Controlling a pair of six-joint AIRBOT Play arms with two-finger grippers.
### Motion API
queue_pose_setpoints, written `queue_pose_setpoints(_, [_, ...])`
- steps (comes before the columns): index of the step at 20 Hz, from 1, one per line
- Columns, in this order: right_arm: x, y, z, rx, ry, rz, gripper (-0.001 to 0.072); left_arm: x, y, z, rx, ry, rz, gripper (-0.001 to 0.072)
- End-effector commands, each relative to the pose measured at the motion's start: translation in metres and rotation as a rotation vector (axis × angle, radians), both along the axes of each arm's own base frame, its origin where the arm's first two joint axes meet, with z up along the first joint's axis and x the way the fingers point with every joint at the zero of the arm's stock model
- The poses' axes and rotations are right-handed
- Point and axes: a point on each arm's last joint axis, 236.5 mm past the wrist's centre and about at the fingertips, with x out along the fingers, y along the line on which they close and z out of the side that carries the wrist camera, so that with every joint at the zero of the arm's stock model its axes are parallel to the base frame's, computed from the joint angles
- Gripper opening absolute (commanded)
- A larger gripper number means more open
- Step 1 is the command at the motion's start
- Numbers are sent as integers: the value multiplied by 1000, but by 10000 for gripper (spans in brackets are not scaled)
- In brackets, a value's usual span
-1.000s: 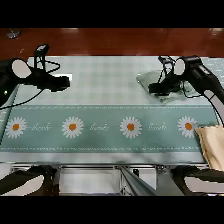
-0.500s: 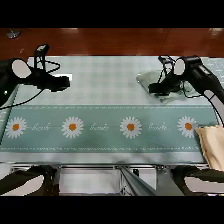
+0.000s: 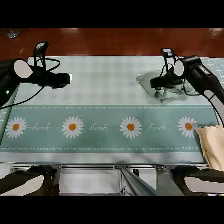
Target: Fold the shirts.
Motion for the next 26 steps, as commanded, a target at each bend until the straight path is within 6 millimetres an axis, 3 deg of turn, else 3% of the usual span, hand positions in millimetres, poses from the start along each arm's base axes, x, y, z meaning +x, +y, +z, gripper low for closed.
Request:
queue_pose_setpoints(1, [71,-43,53,-149,-360,-26,627,45,2,16,-19,-189,49,193])
queue_pose_setpoints(2, [80,-57,56,-115,-396,-92,627,54,3,16,-21,-220,59,614])
queue_pose_setpoints(3, [84,-78,48,-83,-385,-181,627,60,3,14,-27,-231,70,702])
queue_pose_setpoints(6, [75,-139,-4,-41,-230,-387,626,61,4,-4,-20,-197,71,702])
queue_pose_setpoints(8, [57,-163,-43,21,-108,-513,627,62,4,-11,-17,-182,71,702])
queue_pose_setpoints(10, [35,-165,-80,127,26,-604,626,59,3,-15,-15,-164,68,701])
queue_pose_setpoints(12, [26,-141,-101,265,123,-589,609,51,3,-22,-11,-122,59,702])
queue_pose_setpoints(13, [24,-126,-104,325,156,-563,564,44,2,-27,-6,-87,51,701])
queue_pose_setpoints(15, [24,-98,-95,412,201,-466,111,23,4,-38,22,19,4,702])
queue_pose_setpoints(16, [28,-85,-80,459,211,-411,26,10,9,-40,40,79,-28,701])
queue_pose_setpoints(17, [35,-78,-60,486,202,-376,25,-2,17,-37,57,131,-44,702])
queue_pose_setpoints(19, [56,-72,5,485,92,-284,25,-22,45,-20,106,182,-29,702])
queue_pose_setpoints(21, [78,-70,103,476,-138,-222,25,-36,64,14,116,130,7,702])
queue_pose_setpoints(23, [81,-63,203,467,-376,-160,24,-56,64,51,105,28,17,701])
queue_pose_setpoints(25, [61,-48,299,457,-588,-81,24,-89,42,77,23,-66,2,701])
queue_pose_setpoints(26, [46,-38,335,449,-661,-37,24,-111,28,82,-26,-93,-19,701])
